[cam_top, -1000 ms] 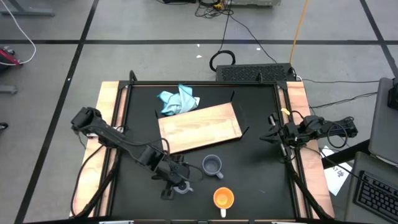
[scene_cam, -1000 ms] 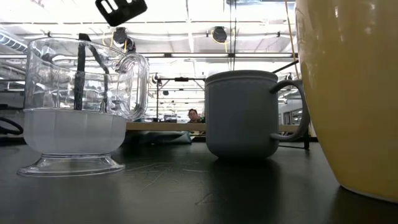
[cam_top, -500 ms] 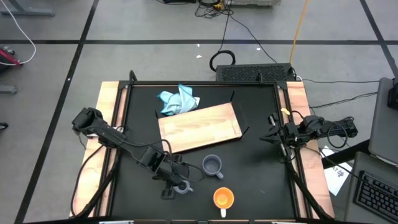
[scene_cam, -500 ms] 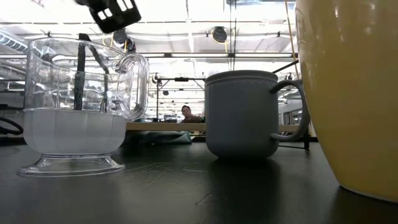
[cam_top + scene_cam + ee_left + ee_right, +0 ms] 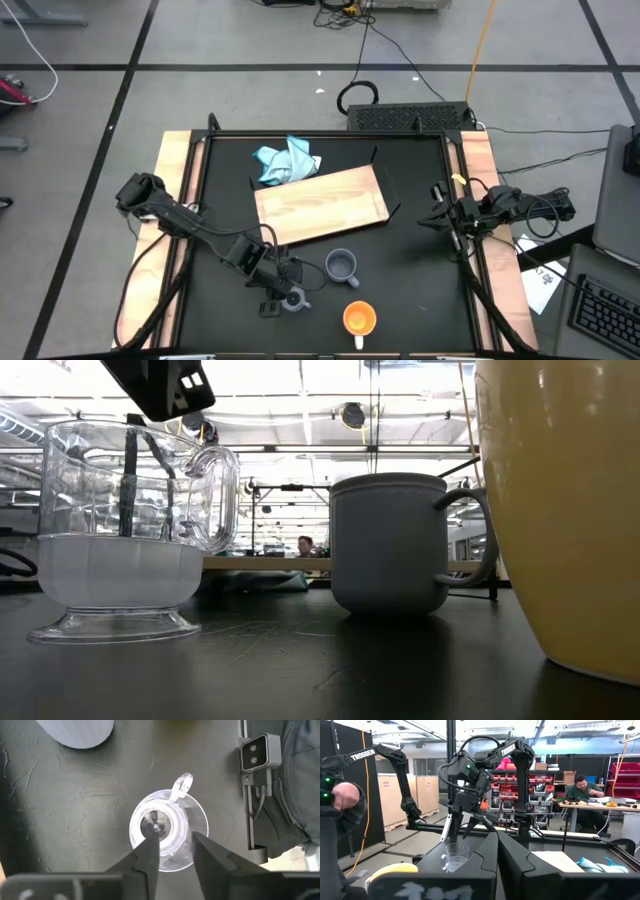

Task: Stack small to large cups/mugs on shelf
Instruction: Put the transparent mug on the shelf

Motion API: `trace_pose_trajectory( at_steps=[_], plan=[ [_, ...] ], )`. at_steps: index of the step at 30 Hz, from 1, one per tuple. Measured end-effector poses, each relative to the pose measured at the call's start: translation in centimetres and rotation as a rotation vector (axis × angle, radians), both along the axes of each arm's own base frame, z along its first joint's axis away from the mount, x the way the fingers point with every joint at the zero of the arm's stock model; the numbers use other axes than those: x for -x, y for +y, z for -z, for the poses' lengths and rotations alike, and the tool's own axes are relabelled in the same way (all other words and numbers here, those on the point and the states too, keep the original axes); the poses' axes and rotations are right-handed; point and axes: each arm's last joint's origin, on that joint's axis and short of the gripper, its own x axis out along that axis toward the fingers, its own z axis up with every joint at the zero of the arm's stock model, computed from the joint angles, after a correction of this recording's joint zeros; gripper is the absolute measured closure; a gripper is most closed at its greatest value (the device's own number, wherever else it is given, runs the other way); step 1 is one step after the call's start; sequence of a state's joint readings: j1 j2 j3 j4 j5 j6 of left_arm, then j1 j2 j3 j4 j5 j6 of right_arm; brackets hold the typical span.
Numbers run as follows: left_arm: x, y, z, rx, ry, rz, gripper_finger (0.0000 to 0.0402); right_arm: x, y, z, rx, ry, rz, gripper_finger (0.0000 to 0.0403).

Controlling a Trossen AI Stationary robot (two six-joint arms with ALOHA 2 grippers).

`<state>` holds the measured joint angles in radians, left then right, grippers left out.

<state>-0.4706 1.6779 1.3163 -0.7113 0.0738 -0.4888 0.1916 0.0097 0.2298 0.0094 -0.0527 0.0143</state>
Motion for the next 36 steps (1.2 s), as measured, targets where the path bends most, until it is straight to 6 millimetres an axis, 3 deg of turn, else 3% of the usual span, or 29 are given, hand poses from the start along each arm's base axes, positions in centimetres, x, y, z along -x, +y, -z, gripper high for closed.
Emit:
trace_pose_trajectory(
  at_steps=[7,13,23,36],
  plan=[
    [-0.4,0.8,0.0,0.001,-0.004,-0.016,0.0210,0.0,0.0,0.0,0.000,0.000,0.000,0.0403],
    [-1.1,2.4,0.0,-0.007,-0.010,-0.048,0.0177,0.0,0.0,0.0,0.000,0.000,0.000,0.0403],
    [-1.6,3.8,0.0,0.002,-0.001,-0.034,0.0172,0.0,0.0,0.0,0.001,0.004,0.000,0.0403],
    [-0.9,2.5,0.1,0.002,0.021,0.018,0.0172,0.0,0.0,0.3,0.006,0.030,0.000,0.0403]
  ],
)
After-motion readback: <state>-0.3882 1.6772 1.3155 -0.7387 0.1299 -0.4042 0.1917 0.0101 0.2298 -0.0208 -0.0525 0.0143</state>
